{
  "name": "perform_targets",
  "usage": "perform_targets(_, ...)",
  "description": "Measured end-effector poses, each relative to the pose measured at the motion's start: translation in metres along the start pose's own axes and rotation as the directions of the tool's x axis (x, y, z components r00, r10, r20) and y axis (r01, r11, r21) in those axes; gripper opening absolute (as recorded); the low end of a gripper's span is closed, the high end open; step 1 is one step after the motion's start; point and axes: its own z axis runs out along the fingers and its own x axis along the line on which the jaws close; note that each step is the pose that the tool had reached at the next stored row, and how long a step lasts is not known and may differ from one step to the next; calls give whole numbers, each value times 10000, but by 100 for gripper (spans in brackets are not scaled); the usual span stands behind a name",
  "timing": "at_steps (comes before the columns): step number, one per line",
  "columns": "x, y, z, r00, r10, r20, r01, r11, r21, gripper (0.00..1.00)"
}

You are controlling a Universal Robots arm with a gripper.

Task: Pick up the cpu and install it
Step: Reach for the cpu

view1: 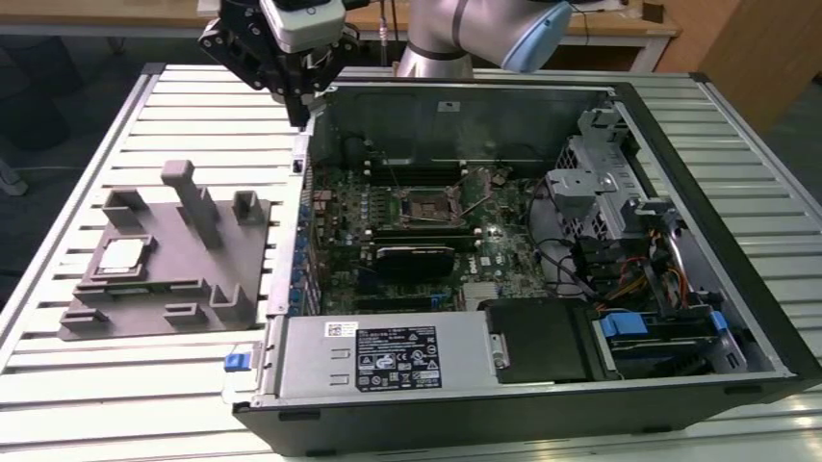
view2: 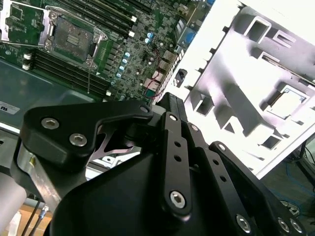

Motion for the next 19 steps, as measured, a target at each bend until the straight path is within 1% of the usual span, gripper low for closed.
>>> perform_targets(19,105,-8,2,10000,0,-2,0,10000,1,11)
